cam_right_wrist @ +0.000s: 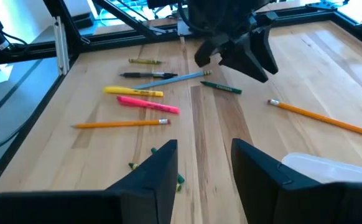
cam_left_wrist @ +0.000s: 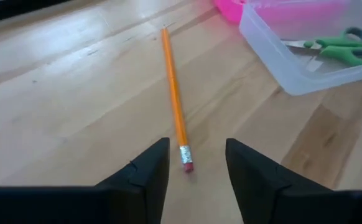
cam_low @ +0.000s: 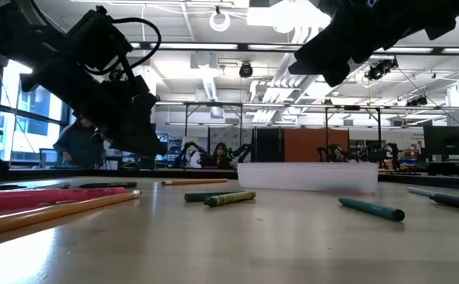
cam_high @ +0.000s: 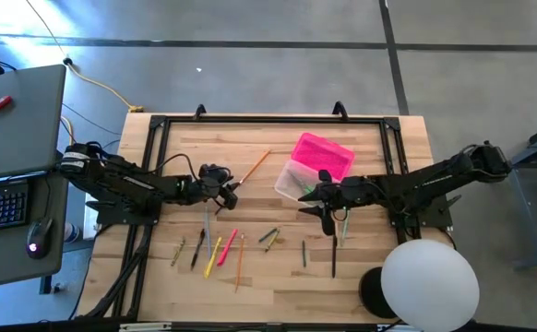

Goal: Pick & place school supplies into a supply box
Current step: Put the top orange pencil into the pink supply box

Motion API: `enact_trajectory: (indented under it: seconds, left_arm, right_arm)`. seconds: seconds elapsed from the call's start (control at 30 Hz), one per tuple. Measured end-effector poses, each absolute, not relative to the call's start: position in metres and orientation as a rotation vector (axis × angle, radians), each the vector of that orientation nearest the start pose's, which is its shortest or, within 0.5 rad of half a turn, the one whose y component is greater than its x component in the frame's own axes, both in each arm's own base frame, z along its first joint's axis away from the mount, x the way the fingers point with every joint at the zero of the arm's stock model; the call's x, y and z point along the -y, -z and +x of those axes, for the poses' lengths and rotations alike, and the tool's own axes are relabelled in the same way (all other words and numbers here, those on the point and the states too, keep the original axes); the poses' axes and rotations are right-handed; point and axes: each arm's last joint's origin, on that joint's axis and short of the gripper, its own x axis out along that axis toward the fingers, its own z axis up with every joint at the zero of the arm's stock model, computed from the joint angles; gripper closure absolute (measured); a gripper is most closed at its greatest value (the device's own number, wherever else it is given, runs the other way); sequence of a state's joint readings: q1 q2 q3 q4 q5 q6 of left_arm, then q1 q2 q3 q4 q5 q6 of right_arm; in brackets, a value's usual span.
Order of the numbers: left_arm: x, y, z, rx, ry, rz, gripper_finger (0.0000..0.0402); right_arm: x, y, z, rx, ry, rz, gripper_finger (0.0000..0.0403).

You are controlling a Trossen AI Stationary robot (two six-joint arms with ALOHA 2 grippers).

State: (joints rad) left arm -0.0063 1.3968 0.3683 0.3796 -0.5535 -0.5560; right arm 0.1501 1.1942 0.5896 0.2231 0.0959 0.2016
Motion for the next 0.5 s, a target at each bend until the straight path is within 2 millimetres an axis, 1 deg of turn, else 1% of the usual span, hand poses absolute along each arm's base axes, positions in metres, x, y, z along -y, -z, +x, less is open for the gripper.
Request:
enact_trajectory:
  seconds: [0.13,0.27,0.43,0.5]
  left_arm:
    - [-0.014,-0.12,0.228,-0.489,-0.69,-0.339,0.0226]
    - [-0.013,-0.104,0.233,-0.536,-0.693,-0.335,0.0229]
    - [-0.014,-0.092,0.243,-0.576,-0.712,-0.312,0.0229]
    - [-0.014,-0.09,0.248,-0.579,-0.721,-0.302,0.0229]
  right_arm:
    - [-0.034,-0.223,0.246,-0.379,-0.016,0.153,0.0274]
    - [-0.034,-0.223,0.246,-0.379,-0.015,0.153,0.0274]
    - [-0.034,-0.223,0.246,-0.378,-0.014,0.153,0.0274]
    - [-0.034,-0.223,0.246,-0.379,-0.015,0.153,0.0274]
